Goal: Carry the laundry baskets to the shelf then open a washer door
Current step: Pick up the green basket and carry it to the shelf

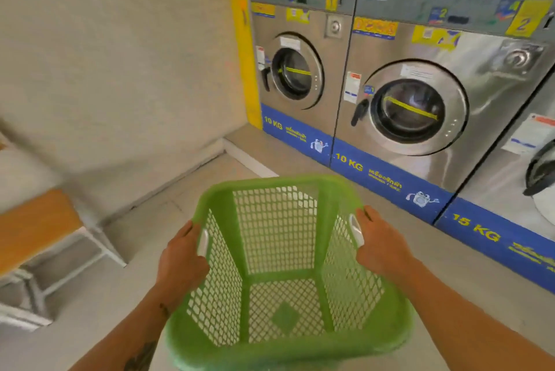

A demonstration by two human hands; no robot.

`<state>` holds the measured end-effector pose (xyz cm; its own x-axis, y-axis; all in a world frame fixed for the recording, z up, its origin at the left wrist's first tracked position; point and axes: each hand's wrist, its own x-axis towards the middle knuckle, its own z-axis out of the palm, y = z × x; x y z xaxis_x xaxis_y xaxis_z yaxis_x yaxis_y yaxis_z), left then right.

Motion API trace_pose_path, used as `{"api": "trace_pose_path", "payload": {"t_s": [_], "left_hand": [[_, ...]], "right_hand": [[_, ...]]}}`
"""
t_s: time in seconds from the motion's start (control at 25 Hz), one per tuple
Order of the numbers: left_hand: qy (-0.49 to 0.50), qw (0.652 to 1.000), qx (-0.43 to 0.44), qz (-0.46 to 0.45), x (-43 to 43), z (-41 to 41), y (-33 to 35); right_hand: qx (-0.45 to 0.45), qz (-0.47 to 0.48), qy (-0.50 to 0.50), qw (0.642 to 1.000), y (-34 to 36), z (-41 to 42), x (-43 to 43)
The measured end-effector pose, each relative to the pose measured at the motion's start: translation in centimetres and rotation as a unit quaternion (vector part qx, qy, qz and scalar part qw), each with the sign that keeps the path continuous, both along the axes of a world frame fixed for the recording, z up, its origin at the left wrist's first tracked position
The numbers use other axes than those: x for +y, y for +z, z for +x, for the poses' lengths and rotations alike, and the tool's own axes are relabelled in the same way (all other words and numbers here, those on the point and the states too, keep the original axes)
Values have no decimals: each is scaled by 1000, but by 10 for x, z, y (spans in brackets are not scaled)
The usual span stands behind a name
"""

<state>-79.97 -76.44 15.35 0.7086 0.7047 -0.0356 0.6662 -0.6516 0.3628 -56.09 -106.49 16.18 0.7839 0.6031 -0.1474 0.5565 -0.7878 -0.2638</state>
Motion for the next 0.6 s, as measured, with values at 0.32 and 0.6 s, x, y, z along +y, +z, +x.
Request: {"api": "trace_pose_path", "payload": {"t_s": [0.32,0.6], "left_hand": [[188,979,-69,40,71,-287,26],[288,951,-76,84,120,-549,46]], "right_hand": [[-40,38,209,976,41,-189,191],[-52,66,335,939,64,-413,327]]}}
